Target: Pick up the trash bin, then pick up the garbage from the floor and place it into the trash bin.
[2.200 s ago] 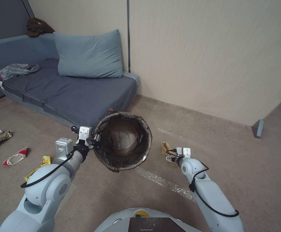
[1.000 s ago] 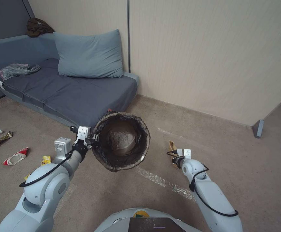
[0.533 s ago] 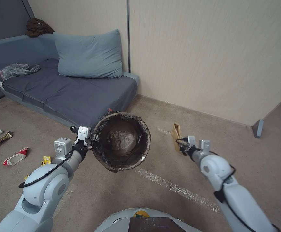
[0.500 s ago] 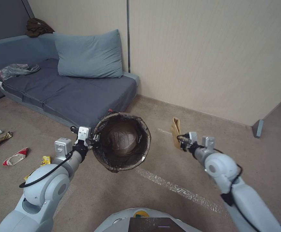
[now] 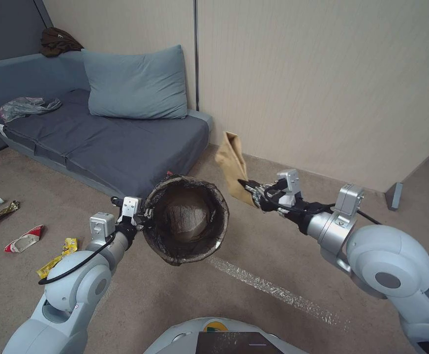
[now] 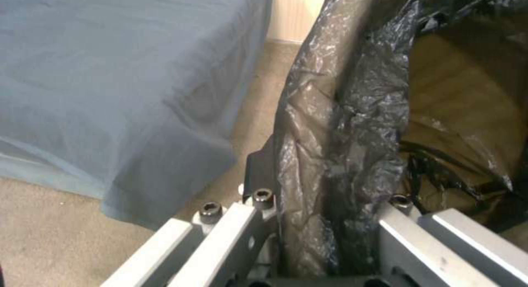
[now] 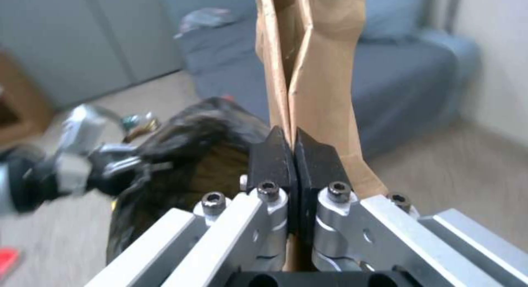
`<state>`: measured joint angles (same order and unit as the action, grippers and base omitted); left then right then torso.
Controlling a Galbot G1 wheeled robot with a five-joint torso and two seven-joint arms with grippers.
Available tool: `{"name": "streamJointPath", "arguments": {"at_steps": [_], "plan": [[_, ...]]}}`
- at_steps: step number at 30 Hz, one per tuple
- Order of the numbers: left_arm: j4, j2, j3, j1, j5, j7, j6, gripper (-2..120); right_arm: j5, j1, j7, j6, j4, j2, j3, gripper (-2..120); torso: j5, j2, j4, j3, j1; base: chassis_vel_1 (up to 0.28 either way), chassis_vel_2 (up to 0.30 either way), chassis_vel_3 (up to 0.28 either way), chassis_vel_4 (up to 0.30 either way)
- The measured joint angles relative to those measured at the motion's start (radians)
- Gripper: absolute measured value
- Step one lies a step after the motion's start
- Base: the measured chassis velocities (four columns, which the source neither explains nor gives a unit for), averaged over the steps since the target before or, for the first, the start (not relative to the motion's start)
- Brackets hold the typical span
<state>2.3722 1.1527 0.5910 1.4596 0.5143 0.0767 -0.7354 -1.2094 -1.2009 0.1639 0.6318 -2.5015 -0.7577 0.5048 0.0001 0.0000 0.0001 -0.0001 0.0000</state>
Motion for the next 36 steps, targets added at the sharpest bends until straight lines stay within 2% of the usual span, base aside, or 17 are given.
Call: {"name": "streamJointPath", "arguments": {"at_steps": [6,13,15,17,18,21,22,25,26,27,29,30,32,33,36], "plan": [[-0.01,0.007,-0.005,-0.005,-0.008,-0.002,0.0,0,0.063,0.074,-0.114,-0.043,0.027,0.107,-0.053,0,-0.0001,0.0,0.0,0.0,0.0,0.0,0.0,0.0,0.0],[-0.018,0.013,-0.006,-0.006,-0.015,-0.005,0.0,0,0.071,0.124,-0.143,-0.047,0.046,0.162,-0.102,0,0.0,0.0,-0.0002,0.0,0.0,0.0,0.0,0.0,0.0],[-0.021,0.016,-0.007,-0.006,-0.018,-0.006,0.0,0,0.076,0.146,-0.149,-0.047,0.055,0.181,-0.132,0,-0.0001,0.0,-0.0001,0.0,0.0,0.0,0.0,0.0,0.0],[-0.026,0.021,-0.009,-0.008,-0.025,-0.009,0.0,0,0.093,0.187,-0.151,-0.049,0.079,0.213,-0.211,0,0.0,0.0,0.0,0.0,0.0,0.0,0.0,0.0,0.0],[-0.026,0.021,-0.009,-0.008,-0.025,-0.009,0.0,0,0.093,0.187,-0.151,-0.049,0.079,0.213,-0.211,0,0.0,0.0,0.0,0.0,0.0,0.0,0.0,0.0,0.0],[-0.029,0.026,-0.009,-0.013,-0.028,-0.011,0.0,0,0.125,0.254,-0.154,-0.049,0.12,0.264,-0.357,0,0.0,0.0,-0.0002,0.0,0.0,0.0,0.0,0.0,0.0],[-0.029,0.026,-0.009,-0.013,-0.028,-0.011,0.0,0,0.125,0.254,-0.154,-0.049,0.12,0.264,-0.357,0,0.0,0.0,-0.0002,0.0,0.0,0.0,0.0,0.0,0.0],[-0.033,0.03,-0.01,-0.014,-0.031,-0.011,0.0,0,0.123,0.357,-0.153,-0.049,0.147,0.281,-0.483,0,-0.0002,0.0,-0.0003,0.0,0.0,0.0,0.0,0.0,0.0],[-0.033,0.03,-0.01,-0.014,-0.031,-0.011,0.0,0,0.123,0.357,-0.153,-0.049,0.147,0.281,-0.483,0,-0.0002,0.0,-0.0003,0.0,0.0,0.0,0.0,0.0,0.0],[-0.035,0.031,-0.011,-0.014,-0.034,-0.012,0.0,0,0.12,0.422,-0.15,-0.049,0.159,0.281,-0.555,0,-0.0001,0.0,-0.0003,0.0,0.0,0.0,0.0,0.0,0.0],[-0.038,0.036,-0.011,-0.014,-0.039,-0.015,0.0,0,0.11,0.564,-0.141,-0.049,0.177,0.262,-0.716,0,-0.0003,0.0,0.0002,0.0,0.0,0.0,0.0,0.0,0.0],[-0.038,0.036,-0.011,-0.014,-0.039,-0.015,0.0,0,0.11,0.564,-0.141,-0.049,0.177,0.262,-0.716,0,-0.0003,0.0,0.0002,0.0,0.0,0.0,0.0,0.0,0.0],[-0.038,0.04,-0.009,-0.013,-0.041,-0.016,0.0,0,0.096,0.657,-0.129,-0.047,0.196,0.229,-0.826,0,-0.0004,0.0,-0.0001,0.0,0.0,0.0,0.0,0.0,0.0],[-0.038,0.04,-0.009,-0.013,-0.041,-0.016,0.0,0,0.096,0.657,-0.129,-0.047,0.196,0.229,-0.826,0,-0.0004,0.0,-0.0001,0.0,0.0,0.0,0.0,0.0,0.0],[-0.038,0.04,0.0,-0.009,-0.042,-0.019,0.0,0,0.069,0.778,-0.112,-0.047,0.248,0.148,-0.957,0,-0.0002,0.0,-0.0001,0.0,0.0,0.0,0.0,0.0,0.0]]}}
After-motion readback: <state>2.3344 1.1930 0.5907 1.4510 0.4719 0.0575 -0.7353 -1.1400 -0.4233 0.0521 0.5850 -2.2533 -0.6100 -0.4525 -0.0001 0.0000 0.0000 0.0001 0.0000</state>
